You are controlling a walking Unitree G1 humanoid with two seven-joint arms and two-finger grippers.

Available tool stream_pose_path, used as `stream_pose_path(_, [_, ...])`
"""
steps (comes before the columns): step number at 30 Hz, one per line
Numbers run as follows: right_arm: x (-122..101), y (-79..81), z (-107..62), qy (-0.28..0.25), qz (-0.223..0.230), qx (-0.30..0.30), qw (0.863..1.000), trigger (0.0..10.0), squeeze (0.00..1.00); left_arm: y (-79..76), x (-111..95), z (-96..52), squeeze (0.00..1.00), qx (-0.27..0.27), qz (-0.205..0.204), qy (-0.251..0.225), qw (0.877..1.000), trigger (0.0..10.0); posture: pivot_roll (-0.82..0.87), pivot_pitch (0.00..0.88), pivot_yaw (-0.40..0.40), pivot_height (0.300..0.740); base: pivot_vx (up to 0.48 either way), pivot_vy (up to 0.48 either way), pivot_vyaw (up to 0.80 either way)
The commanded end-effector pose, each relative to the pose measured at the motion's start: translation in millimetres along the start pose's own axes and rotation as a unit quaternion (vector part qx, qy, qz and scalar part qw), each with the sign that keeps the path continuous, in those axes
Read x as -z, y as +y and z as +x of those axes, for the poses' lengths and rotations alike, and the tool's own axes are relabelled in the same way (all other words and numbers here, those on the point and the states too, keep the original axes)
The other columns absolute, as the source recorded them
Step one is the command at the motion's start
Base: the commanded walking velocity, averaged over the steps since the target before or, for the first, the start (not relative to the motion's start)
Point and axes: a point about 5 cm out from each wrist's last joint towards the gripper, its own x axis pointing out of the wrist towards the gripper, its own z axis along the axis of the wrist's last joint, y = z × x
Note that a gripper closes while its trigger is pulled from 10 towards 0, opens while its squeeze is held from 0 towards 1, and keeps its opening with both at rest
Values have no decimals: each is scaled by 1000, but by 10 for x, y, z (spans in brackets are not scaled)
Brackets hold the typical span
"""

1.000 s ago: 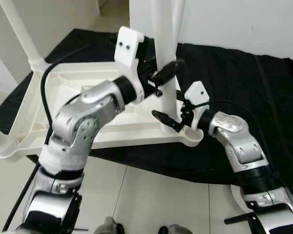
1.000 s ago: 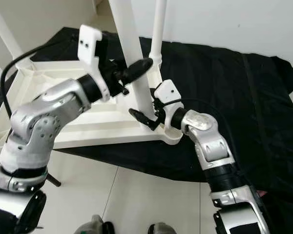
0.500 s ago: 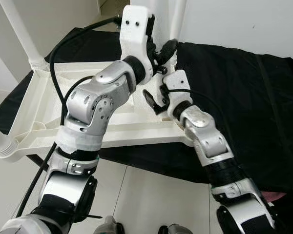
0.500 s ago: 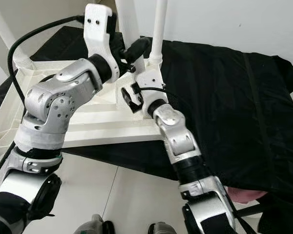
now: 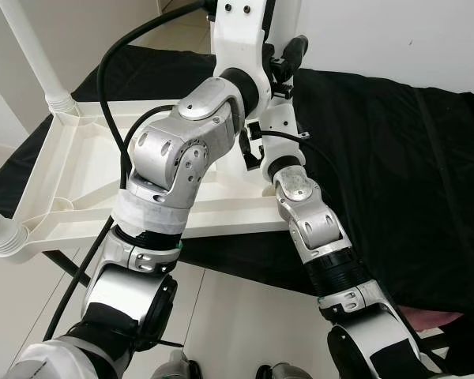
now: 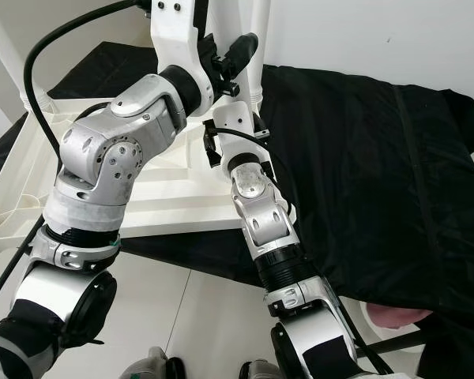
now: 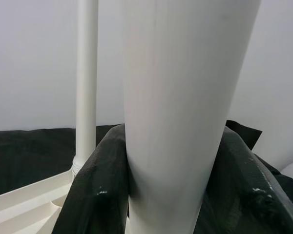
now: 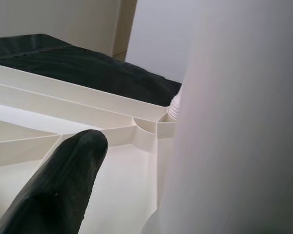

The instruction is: Building children table

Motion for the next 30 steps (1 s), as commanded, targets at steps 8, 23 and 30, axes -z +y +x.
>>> stream_pose_path(8, [-88,42,18,-22,-21,17,999,10000,0,-136,-73,34,0,26,7,-16,1000,10000,-41,79,13,740,0,0,0])
stream_pose_path(23, [-98,42,33,-28,-24,37,999,353,0,-145,-63,34,0,25,8,-18,1000,10000,-44,66,8,740,0,0,0])
stream_pose_path(30, [-111,16,36,-35,-23,45,998,0,0,-147,-62,40,0,23,10,-17,1000,10000,-44,63,8,740,0,0,0])
